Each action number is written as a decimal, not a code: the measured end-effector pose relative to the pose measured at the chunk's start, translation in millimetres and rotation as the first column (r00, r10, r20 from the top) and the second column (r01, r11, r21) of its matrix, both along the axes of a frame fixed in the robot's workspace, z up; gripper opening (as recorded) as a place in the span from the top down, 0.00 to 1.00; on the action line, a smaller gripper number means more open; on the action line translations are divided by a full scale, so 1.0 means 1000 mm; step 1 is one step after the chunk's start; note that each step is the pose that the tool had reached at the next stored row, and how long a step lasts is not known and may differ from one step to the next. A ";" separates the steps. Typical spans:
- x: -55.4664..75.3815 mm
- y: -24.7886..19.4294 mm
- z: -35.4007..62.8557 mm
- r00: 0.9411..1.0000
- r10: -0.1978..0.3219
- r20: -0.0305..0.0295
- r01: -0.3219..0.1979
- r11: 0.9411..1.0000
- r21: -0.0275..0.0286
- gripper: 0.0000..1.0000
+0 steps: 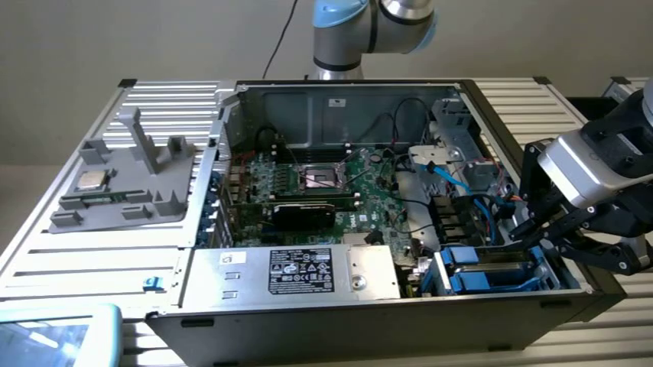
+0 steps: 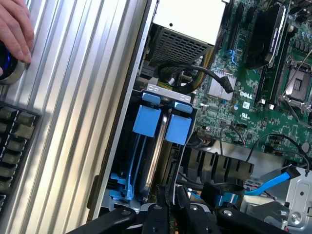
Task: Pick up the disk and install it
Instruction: 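Insert the first disk wire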
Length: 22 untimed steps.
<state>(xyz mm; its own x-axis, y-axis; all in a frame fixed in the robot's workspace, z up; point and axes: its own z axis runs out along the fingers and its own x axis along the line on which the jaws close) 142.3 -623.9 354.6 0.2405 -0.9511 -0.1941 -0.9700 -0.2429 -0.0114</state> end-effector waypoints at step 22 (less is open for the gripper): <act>-0.015 0.0210 0.0105 0.997 0.007 0.074 0.004 0.989 -0.148 0.83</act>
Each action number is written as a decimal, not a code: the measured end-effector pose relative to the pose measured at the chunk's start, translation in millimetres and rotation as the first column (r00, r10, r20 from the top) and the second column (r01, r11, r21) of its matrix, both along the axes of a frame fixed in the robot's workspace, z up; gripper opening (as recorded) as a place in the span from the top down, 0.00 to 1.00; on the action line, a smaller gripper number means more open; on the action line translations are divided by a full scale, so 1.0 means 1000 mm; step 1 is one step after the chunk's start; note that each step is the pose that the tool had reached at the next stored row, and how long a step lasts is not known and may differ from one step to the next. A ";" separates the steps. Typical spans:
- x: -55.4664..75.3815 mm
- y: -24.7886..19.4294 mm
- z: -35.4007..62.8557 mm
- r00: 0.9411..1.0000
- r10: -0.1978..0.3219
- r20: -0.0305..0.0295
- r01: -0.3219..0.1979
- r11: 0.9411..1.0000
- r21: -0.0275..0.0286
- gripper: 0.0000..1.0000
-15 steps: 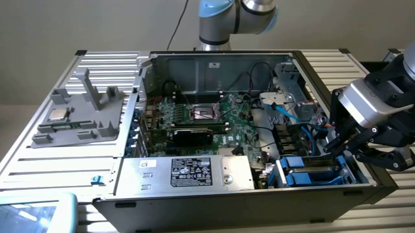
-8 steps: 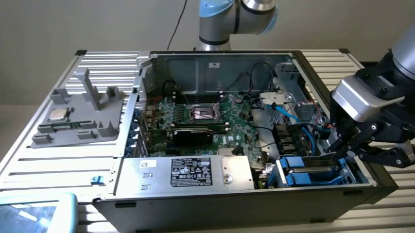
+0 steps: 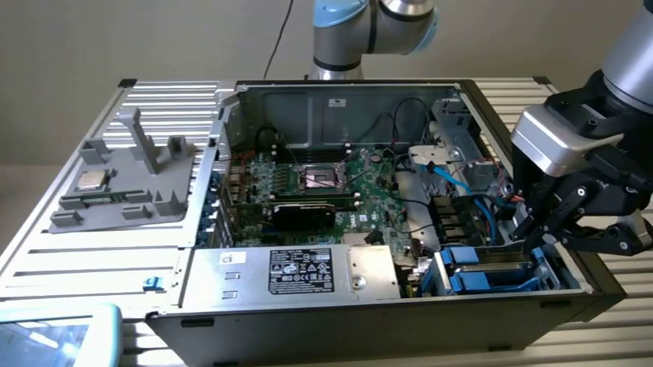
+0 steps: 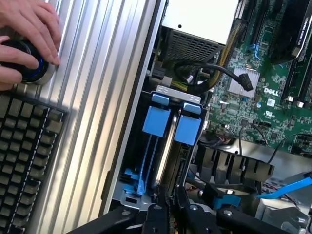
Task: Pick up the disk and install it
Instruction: 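Insert the first disk wire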
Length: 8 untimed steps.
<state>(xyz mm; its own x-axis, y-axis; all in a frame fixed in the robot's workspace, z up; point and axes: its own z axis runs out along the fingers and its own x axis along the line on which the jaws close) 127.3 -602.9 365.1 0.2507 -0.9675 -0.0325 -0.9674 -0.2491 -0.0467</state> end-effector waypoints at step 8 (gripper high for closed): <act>-0.005 0.0120 0.0035 1.000 0.000 0.006 0.000 0.998 -0.064 0.83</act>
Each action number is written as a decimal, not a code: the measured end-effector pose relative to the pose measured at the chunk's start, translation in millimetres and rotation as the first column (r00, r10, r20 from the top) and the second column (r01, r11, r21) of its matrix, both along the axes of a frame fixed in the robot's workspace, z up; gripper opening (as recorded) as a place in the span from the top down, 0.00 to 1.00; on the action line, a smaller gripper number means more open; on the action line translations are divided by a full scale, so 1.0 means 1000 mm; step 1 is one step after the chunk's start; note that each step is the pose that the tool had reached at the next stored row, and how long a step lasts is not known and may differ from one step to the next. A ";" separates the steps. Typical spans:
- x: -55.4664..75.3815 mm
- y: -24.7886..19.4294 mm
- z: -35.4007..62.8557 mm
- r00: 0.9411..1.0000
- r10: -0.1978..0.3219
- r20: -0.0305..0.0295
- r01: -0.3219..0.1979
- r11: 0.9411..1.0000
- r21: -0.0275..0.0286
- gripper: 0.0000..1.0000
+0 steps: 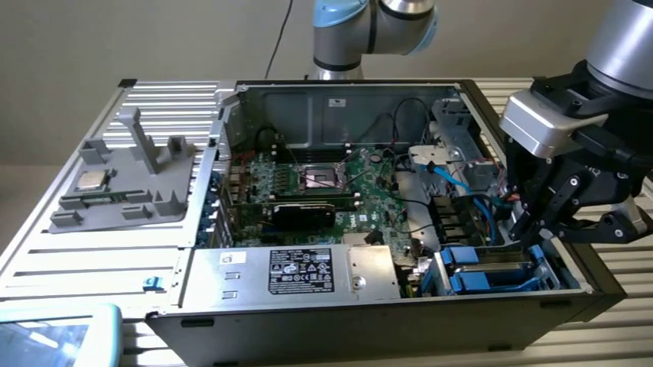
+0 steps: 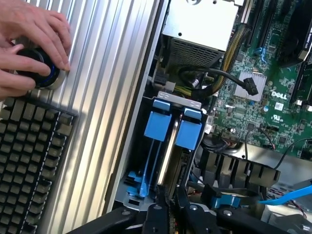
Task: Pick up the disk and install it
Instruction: 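Insert the first disk wire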
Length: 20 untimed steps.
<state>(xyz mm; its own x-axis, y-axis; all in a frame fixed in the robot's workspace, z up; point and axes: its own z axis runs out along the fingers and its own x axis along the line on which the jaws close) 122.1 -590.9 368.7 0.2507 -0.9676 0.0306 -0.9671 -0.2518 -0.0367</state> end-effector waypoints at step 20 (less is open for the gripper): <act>-0.007 0.0136 0.0012 0.999 -0.052 0.000 0.052 0.999 -0.015 0.83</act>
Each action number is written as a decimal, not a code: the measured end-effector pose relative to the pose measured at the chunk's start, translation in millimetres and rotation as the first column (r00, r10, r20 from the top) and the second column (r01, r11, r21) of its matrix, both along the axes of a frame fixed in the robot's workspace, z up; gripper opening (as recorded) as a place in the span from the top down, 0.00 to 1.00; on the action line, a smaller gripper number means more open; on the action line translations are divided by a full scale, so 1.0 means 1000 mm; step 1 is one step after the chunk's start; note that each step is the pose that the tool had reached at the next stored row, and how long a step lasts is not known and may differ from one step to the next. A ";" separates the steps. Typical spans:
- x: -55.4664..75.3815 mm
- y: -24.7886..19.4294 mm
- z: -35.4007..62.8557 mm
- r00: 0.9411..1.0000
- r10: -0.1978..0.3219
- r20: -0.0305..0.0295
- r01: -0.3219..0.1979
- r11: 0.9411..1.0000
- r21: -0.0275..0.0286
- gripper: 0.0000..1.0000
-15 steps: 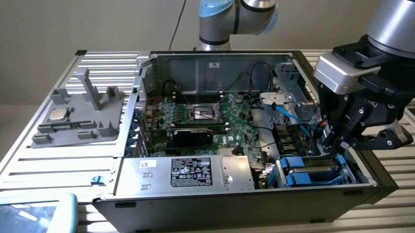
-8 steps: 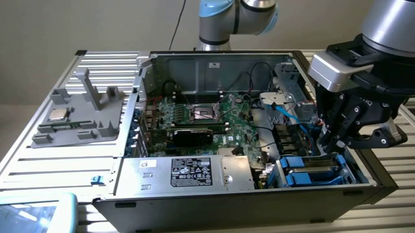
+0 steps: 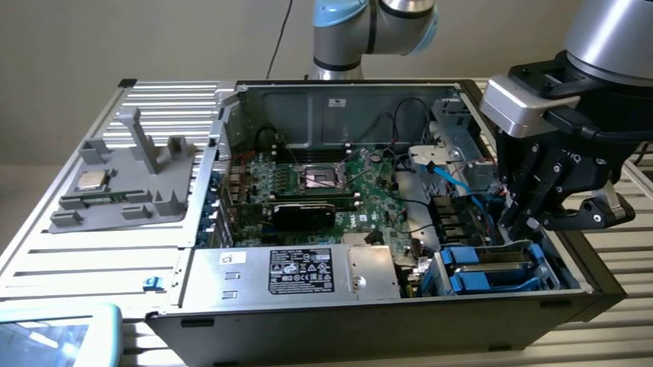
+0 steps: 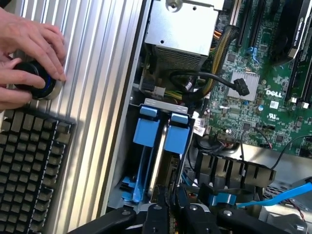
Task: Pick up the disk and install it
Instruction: 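Insert the first disk wire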
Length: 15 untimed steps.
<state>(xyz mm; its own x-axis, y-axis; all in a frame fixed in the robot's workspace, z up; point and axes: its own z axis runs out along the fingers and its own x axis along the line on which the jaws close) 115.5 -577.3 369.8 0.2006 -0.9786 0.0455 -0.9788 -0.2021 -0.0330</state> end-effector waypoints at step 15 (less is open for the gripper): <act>0.000 0.0121 -0.0040 1.000 -0.029 -0.003 0.029 1.000 -0.007 0.83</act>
